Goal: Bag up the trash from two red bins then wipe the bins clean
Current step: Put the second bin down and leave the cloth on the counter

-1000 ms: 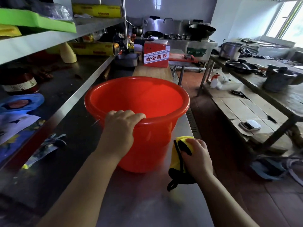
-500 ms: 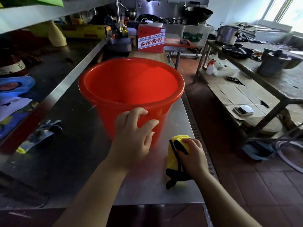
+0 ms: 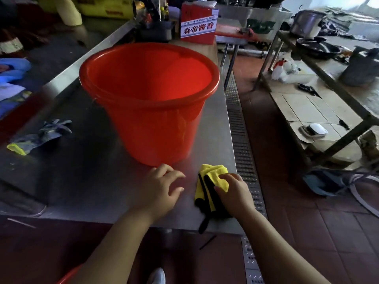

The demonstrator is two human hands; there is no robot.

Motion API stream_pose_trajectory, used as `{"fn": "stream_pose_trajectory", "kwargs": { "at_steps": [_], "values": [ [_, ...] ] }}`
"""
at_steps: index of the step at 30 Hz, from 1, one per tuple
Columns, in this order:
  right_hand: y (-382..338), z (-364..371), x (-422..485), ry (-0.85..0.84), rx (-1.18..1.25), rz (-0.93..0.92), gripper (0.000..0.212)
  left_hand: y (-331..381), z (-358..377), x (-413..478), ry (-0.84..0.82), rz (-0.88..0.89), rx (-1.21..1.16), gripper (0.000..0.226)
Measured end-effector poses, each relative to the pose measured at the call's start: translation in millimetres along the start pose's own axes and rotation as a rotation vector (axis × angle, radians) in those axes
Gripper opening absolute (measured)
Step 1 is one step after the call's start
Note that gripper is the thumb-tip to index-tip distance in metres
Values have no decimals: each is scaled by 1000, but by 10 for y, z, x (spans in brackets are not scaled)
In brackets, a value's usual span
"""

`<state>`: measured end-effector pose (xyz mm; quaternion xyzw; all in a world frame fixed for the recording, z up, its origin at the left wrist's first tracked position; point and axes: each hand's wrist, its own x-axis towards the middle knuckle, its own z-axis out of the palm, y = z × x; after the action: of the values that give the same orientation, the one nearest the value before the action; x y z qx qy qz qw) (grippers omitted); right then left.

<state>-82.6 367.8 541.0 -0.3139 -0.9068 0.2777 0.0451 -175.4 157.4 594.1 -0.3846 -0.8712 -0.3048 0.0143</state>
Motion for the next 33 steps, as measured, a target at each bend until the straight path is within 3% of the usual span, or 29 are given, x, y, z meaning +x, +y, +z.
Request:
{"fn": "stream_pose_trajectory", "kwargs": {
  "at_steps": [4,8,17,20,26,29,33],
  "values": [
    [-178,-229,88,124,172,-59,21,68,-114,-27,28,-96,-83,21],
    [-543,-537,200,236,347,-182,7,194,-444,87,138,-78,-126,18],
    [-1433,-1222,453,420,480,-400,4,260,-1346,625,385,107,-66,15],
    [-1660,-1310,616,450,405,-358,23,128,-1564,856,478,86,-72,13],
    [-2051,-1349,830,306,179,-125,61,-358,-1874,1412,575,-102,-3,21],
    [-2151,-1280,947,221,95,-34,75,-613,-1979,1642,512,-243,58,39],
    [-2194,-1132,1080,145,20,95,88,-887,-2002,1816,281,-490,102,70]
  ]
}}
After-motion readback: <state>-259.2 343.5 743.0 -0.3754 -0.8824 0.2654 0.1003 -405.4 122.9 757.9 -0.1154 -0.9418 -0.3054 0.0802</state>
